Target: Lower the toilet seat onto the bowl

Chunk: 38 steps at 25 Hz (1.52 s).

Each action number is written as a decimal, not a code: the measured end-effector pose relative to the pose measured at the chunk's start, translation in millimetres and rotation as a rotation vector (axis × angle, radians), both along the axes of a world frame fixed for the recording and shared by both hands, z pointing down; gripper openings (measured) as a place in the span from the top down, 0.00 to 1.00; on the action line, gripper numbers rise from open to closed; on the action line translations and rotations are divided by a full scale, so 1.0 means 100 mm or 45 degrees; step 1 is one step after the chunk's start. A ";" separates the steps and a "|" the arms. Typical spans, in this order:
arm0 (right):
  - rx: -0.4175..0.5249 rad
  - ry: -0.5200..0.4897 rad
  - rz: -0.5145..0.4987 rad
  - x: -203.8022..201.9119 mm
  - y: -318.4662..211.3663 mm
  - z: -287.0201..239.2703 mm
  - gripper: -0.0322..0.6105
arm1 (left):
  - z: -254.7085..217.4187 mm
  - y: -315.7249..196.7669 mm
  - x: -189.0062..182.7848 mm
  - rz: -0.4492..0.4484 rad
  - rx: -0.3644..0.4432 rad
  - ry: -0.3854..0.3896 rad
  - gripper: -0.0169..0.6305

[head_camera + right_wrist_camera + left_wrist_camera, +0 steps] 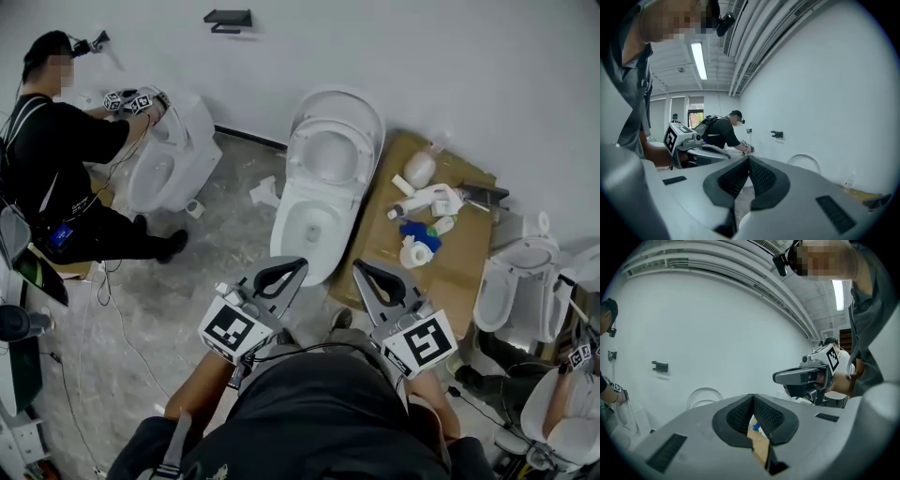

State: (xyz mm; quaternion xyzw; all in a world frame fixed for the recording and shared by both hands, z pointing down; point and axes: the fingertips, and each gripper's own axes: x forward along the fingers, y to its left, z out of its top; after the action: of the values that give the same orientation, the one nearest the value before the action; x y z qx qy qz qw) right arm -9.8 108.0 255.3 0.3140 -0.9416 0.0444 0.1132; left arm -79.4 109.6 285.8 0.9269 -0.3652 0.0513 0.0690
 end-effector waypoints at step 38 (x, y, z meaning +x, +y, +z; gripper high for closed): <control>-0.026 0.023 0.158 0.06 -1.50 0.08 0.94 | 0.27 -1.67 0.21 0.214 -0.043 -0.074 0.97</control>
State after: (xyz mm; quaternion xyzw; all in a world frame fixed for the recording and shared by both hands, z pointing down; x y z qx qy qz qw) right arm -3.8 -42.3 263.5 0.3712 -0.9187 0.0580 0.1220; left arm -58.1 -57.3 312.5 0.9511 -0.2872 0.0900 0.0693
